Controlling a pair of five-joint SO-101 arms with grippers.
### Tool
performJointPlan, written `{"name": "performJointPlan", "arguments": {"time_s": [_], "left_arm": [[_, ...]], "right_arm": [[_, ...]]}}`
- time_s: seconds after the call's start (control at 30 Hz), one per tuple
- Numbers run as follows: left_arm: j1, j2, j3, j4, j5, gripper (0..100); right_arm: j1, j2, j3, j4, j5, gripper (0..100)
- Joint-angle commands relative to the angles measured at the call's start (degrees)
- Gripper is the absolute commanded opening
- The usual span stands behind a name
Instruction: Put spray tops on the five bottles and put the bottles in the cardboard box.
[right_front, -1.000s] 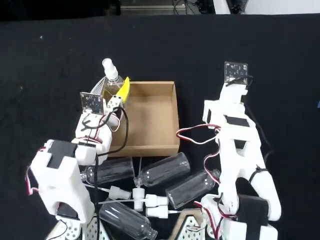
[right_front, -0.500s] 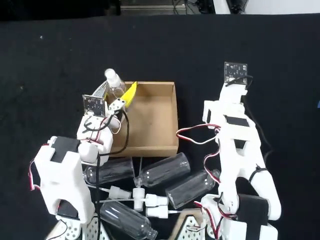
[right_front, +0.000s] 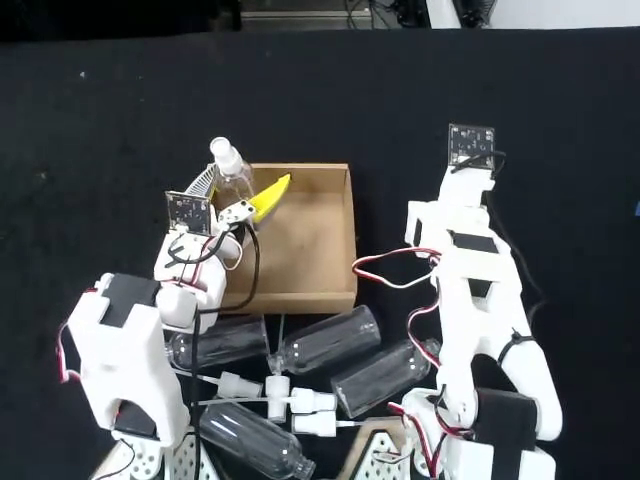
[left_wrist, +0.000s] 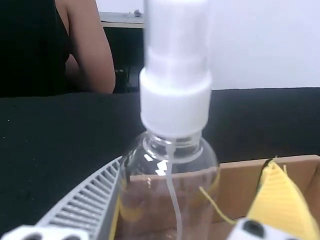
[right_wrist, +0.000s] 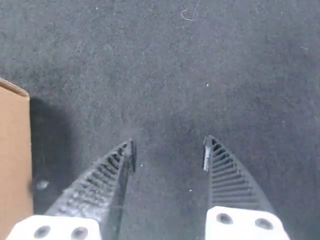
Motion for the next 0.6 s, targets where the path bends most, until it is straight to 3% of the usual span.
{"name": "performJointPlan", "arguments": {"time_s": [0.0, 0.17, 0.57], "left_arm": [[-0.04, -10.11, 4.62, -0.7, 0.0, 38], [-0.13, -22.86, 11.03, 3.43, 0.09, 38], [-0.66, -55.91, 11.12, 51.96, -0.35, 38]], "right_arm": [[0.88, -0.04, -3.3, -0.53, -0.44, 19.4], [0.88, -0.04, -3.21, -0.62, -0.44, 19.4], [0.88, 5.32, -6.02, -0.53, -0.35, 19.4]]}}
